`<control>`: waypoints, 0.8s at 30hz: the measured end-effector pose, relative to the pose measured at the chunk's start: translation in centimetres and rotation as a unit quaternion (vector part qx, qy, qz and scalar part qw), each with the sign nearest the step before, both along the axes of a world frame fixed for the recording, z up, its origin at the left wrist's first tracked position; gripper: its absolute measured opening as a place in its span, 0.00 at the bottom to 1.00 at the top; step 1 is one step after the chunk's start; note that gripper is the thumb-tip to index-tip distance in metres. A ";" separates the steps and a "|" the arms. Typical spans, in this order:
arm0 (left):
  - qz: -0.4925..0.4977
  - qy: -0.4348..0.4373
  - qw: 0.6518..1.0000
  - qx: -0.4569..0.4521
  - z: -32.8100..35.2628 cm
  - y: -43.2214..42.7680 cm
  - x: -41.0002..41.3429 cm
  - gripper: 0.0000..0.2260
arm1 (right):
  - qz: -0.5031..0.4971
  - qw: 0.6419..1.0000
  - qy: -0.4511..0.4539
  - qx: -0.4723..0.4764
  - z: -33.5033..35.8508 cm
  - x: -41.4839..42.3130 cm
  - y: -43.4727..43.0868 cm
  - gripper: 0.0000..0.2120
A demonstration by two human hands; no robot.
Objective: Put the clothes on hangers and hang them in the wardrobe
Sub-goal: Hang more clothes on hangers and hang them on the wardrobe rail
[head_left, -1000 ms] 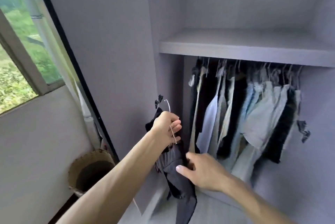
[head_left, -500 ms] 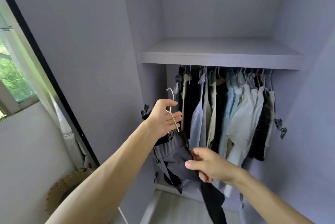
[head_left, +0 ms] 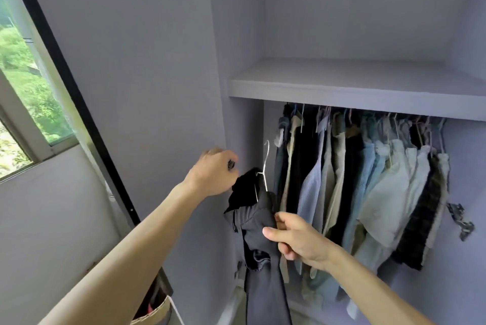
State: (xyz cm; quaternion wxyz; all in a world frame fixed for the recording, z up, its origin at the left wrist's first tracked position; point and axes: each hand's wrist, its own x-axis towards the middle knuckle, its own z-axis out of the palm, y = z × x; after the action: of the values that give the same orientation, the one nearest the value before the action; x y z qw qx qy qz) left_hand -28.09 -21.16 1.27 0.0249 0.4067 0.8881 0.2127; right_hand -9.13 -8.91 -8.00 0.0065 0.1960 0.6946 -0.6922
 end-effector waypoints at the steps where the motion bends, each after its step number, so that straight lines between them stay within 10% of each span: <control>1: 0.011 0.077 0.996 -0.043 -0.1 0.1 -1.0 0.21 | 0.008 1.000 0.000 0.001 -0.4 -1.1 0.6 0.13; 11: 0.152 0.468 0.862 -0.123 2.4 3.4 -12.5 0.32 | -0.034 0.996 0.031 -0.077 -1.4 -13.1 8.3 0.06; 24: 0.162 0.564 0.798 -0.137 -0.8 7.2 -17.7 0.30 | -0.130 0.986 0.062 -0.082 -0.6 -27.3 16.8 0.11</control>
State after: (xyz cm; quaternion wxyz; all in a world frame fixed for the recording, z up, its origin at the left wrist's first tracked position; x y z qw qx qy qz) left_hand -45.82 -13.94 0.44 -0.4599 0.2974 0.8175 -0.1780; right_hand -36.44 7.92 -8.59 -0.1102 0.2402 0.6035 -0.7523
